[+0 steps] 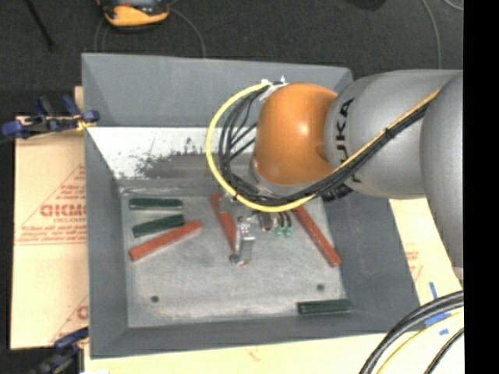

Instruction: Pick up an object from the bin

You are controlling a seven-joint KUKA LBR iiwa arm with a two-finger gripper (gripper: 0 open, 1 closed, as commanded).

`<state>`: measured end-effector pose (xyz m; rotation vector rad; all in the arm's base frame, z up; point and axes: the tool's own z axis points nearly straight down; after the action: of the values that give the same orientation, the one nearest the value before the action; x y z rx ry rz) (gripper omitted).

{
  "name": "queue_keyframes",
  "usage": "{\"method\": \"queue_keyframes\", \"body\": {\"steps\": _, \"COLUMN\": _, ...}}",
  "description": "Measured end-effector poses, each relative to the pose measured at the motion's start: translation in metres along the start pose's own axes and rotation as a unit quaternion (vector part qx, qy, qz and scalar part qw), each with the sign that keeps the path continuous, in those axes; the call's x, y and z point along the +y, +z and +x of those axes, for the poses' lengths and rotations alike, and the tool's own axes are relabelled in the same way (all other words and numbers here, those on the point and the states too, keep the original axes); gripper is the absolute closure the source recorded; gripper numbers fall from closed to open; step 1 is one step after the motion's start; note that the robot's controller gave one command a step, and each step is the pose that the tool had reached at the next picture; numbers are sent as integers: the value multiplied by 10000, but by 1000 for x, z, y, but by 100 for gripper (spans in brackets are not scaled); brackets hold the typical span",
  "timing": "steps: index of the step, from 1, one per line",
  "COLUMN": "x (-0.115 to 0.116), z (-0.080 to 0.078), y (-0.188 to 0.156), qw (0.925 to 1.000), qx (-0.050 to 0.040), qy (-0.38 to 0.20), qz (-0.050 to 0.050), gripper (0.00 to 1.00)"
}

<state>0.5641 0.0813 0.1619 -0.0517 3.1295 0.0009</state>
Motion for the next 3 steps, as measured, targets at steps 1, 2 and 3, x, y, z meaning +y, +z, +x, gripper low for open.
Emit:
{"method": "queue_keyframes", "body": {"steps": 1, "x": 24, "z": -8, "y": 38, "qw": 9968, "qx": 50, "qy": -803, "qz": 0, "gripper": 0}}
{"method": "queue_keyframes", "body": {"steps": 2, "x": 51, "z": -60, "y": 50, "qw": 9728, "qx": 26, "qy": -2315, "qz": -8, "gripper": 0}}
{"method": "queue_keyframes", "body": {"steps": 3, "x": 72, "z": -94, "y": 89, "qw": 9970, "qx": 30, "qy": -771, "qz": -16, "gripper": 100}}
